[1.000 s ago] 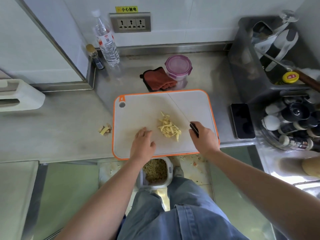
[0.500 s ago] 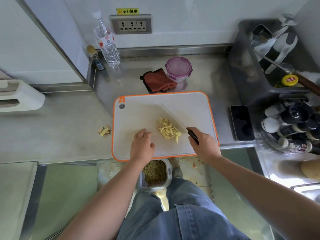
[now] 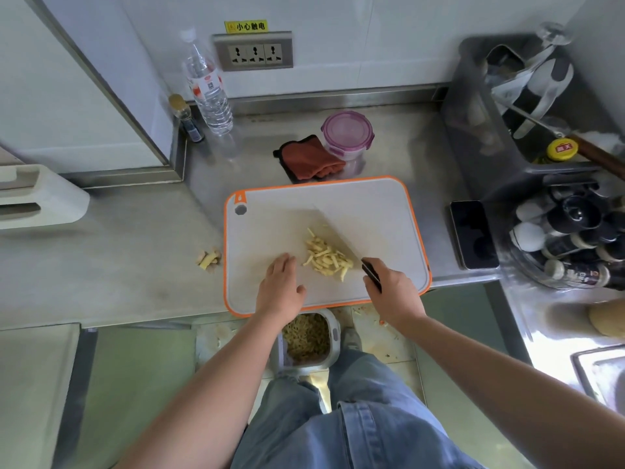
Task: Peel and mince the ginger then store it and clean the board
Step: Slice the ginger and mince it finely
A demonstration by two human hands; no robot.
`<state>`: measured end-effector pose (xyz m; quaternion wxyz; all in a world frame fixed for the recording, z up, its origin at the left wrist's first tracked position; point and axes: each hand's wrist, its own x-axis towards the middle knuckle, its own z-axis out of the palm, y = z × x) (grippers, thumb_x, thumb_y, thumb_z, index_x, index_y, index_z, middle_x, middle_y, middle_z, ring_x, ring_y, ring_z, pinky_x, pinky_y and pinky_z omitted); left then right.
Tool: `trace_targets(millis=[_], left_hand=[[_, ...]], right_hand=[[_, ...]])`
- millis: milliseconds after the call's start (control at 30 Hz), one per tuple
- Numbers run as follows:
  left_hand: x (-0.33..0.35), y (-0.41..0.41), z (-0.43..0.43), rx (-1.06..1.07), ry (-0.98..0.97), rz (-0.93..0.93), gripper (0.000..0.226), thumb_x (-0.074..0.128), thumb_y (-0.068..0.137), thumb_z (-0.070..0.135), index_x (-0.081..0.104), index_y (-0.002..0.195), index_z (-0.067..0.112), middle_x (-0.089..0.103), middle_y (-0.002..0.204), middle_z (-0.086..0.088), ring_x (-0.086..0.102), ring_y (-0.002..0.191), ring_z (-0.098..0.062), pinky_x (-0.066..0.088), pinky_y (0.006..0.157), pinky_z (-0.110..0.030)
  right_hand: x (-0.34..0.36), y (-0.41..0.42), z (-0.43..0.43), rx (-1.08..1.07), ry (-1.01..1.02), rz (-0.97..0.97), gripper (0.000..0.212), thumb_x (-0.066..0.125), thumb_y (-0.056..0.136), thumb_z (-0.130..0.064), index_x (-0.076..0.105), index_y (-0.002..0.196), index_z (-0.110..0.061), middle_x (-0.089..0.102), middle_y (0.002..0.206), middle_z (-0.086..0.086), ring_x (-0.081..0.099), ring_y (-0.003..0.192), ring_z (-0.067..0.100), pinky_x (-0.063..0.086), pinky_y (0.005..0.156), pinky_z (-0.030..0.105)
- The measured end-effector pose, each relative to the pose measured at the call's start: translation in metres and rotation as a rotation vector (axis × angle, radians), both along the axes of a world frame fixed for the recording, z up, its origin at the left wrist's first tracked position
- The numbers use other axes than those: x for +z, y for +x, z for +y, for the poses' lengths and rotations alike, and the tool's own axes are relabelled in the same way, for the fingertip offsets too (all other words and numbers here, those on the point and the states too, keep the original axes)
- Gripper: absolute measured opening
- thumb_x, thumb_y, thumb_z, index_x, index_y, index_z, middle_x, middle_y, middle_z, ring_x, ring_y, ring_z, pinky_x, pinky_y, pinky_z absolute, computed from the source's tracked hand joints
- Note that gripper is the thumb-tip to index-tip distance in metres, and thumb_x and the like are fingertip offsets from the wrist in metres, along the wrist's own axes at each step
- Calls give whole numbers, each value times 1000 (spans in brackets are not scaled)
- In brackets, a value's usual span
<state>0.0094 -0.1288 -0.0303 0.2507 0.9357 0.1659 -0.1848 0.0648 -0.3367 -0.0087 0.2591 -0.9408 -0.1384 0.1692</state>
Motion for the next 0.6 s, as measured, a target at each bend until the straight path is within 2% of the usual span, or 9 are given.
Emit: trace_targets(millis=[67,133,233,300,367,400,467,533,600], left_hand=[[1,1,1,-5,-5,-9,59,50,95,19,25,148,11,18,157,-7,17,145,-24,27,115,-37],[2,3,2,27,-5,-52,52,49,95,18,34,144,11,30,152,-7,26,140,-26,31,111,-37],[4,9,3,205,-53,-180,30,47,96,17,56,124,12,59,122,-6,53,114,-25,44,90,-33],[9,16,3,389,-250,-172,24,43,98,19,65,104,11,67,90,-3,61,82,-22,43,64,-27],[20,20,0,583,-646,-64,34,39,102,24,67,100,5,65,72,-4,51,57,-17,34,47,-24],[27,22,-2,650,-826,-5,39,37,103,30,67,102,5,66,72,-6,49,53,-15,32,45,-22],[37,25,-4,680,-1044,52,46,34,103,41,67,104,9,70,83,-8,58,61,-16,40,52,-24],[38,29,-3,715,-1107,37,42,35,102,43,65,106,14,72,94,-7,65,78,-18,48,66,-29],[39,33,1,808,-1114,-61,30,38,102,32,60,109,13,70,102,-10,67,83,-19,49,69,-30]], right_hand=[[2,-3,2,16,13,11,33,48,96,-23,49,129,-24,67,89,6,62,70,26,55,62,41],[3,-1,3,-15,70,17,34,49,95,-23,50,129,-25,69,96,5,63,73,25,56,65,40],[8,5,11,-24,104,-65,42,49,92,-16,46,133,-24,68,106,4,63,80,25,53,69,36],[12,10,19,43,11,-169,52,48,89,-13,40,140,-20,62,109,5,61,85,29,49,68,36],[16,13,30,142,-118,-209,63,47,88,-12,27,147,-17,52,112,8,57,90,31,45,68,36],[16,13,35,193,-145,-202,66,46,88,-11,22,149,-16,48,114,9,54,94,31,43,70,37],[16,13,45,289,-101,-176,70,46,86,-6,19,150,-13,45,117,12,51,98,32,44,75,39],[15,14,56,374,7,-154,67,47,83,1,29,147,-11,48,117,13,52,99,33,45,81,39],[14,16,66,424,100,-127,60,49,82,6,41,139,-10,53,116,13,56,100,33,46,83,37]])
